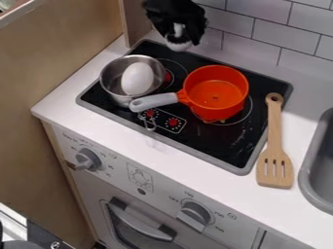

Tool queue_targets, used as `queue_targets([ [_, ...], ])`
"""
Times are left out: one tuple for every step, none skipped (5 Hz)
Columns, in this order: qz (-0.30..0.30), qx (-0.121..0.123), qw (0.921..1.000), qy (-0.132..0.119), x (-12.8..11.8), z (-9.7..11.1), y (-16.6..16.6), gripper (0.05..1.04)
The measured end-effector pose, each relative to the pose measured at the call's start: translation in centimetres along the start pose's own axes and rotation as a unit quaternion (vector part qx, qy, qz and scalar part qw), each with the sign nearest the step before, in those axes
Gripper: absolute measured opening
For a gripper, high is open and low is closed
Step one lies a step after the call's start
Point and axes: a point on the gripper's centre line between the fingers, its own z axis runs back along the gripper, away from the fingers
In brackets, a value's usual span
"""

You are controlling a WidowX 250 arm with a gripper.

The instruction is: Get the salt shaker out of the orange pot

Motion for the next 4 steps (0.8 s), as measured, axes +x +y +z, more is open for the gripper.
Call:
queue_targets([
  [0.006,0.008,0.9997,-0.02,-0.1,-1.7,-0.8,0.835],
  [0.015,0.014,0.999,-0.041,0.0,-2.5,-1.7,0.835],
  [0.019,0.02,0.9981,-0.055,0.2,-2.7,-2.3,0.835],
  [0.025,0.028,0.9976,-0.059,0.0,-3.4,-2.7,0.879],
])
